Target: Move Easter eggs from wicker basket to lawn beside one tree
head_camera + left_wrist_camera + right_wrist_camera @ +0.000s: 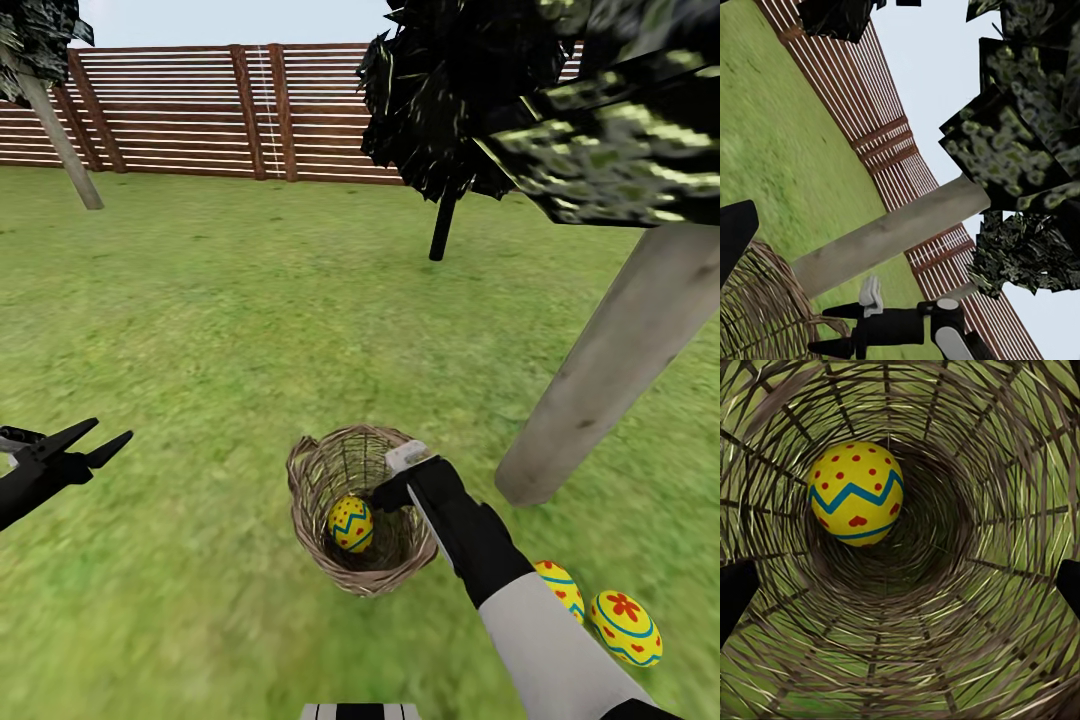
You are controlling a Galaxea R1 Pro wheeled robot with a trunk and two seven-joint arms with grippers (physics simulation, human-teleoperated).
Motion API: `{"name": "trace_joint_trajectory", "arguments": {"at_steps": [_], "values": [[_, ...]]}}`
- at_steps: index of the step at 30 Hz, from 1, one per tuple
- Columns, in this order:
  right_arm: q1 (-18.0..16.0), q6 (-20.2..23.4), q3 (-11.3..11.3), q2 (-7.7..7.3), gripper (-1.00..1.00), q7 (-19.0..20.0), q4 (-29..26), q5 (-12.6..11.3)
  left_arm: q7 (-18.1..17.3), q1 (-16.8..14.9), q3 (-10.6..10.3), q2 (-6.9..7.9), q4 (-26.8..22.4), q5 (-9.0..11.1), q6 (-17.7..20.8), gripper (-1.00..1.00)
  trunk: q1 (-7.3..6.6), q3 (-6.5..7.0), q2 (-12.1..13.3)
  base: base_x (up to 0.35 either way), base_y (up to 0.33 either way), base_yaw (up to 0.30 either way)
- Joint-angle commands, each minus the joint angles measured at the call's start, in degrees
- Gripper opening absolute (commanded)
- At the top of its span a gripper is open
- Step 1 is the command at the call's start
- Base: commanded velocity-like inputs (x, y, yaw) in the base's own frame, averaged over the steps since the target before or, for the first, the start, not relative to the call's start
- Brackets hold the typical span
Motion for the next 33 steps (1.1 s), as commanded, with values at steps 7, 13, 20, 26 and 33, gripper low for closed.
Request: {"name": "trace_joint_trajectory", "arguments": {"at_steps": [7, 13, 20, 26, 33], "values": [[-0.1, 0.2, 0.0, 0.11, 1.00, 0.5, -0.2, 0.6, -0.3, 0.0, 0.0, 0.00, 0.1, -0.1, 0.6, 1.00, -0.01, -0.04, 0.0, 0.000, 0.000, 0.000], [-0.1, 0.2, 0.0, 0.13, 1.00, 0.5, -0.2, 0.6, -0.3, 0.0, 0.0, -0.12, 0.1, 0.0, 0.6, 1.00, -0.01, -0.04, 0.0, 0.000, 0.000, 0.000], [-0.1, 0.2, 0.0, 0.20, 1.00, 0.5, -0.1, 1.0, -0.3, 0.0, 0.0, -0.18, 0.1, 0.1, 0.5, 1.00, -0.01, -0.04, 0.0, 0.117, 0.167, 0.000], [-0.1, 0.2, 0.0, 0.20, 1.00, 0.4, 0.0, 1.0, -0.3, 0.0, 0.0, -0.31, 0.0, 0.1, 0.5, 1.00, -0.01, -0.04, 0.0, 0.113, 0.156, 0.000], [-0.1, 0.2, 0.0, 0.14, 1.00, 0.1, 0.7, 1.0, -0.3, 0.0, 0.0, -0.35, 0.0, 0.0, 0.5, 1.00, -0.01, -0.04, 0.0, 0.009, 0.012, 0.047]]}}
